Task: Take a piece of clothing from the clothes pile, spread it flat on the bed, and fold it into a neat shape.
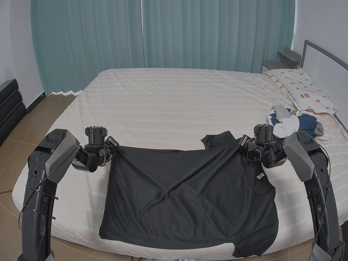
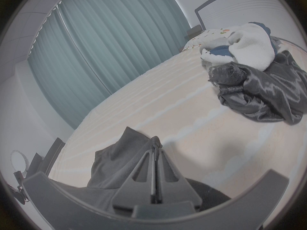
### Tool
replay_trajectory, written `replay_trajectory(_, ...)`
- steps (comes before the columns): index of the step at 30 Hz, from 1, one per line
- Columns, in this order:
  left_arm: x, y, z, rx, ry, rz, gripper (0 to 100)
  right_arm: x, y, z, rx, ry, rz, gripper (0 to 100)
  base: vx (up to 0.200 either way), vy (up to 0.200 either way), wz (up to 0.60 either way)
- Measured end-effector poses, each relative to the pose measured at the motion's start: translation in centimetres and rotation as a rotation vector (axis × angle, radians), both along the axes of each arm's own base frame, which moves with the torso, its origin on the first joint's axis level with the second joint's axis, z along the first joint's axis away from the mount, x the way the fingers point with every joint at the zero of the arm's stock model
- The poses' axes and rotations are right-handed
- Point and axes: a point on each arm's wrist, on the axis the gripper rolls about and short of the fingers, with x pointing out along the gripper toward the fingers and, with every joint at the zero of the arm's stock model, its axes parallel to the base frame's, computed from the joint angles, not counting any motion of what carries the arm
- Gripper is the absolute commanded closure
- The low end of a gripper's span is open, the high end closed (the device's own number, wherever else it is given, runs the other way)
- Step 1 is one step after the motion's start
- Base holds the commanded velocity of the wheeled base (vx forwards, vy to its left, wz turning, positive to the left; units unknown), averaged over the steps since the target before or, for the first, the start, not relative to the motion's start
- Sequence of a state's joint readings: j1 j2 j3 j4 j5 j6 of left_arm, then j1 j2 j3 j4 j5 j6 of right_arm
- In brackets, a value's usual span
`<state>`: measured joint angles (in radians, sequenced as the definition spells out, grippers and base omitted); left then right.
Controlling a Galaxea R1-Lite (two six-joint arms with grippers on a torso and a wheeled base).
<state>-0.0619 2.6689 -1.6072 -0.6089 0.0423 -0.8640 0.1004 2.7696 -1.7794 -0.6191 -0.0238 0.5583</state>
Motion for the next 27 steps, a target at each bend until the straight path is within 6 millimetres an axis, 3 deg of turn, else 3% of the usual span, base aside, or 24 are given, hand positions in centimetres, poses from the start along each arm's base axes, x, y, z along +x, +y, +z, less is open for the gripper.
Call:
replay_trajectory(9,0.4,0.5,0.3,-0.009,-0.025,0.056,100,0.9,-1.0,1.0,0.005,-0.094,-0.044,100,0.0,0.0,0.0)
replay_trajectory(25,0.9,0.5,-0.1,-0.007,-0.026,0.068,100,2.0,-0.4,-1.3,-0.038,-0.122,-0.069,100,0.0,0.0,0.0)
replay_trajectory(26,0.9,0.5,-0.1,-0.007,-0.024,0.066,0,2.1,-0.4,-1.5,-0.04,-0.119,-0.069,0,0.0,0.0,0.0)
replay_trajectory(27,0.9,0.5,-0.1,-0.008,-0.024,0.065,0,2.0,-0.3,-1.6,-0.042,-0.117,-0.069,0,0.0,0.0,0.0)
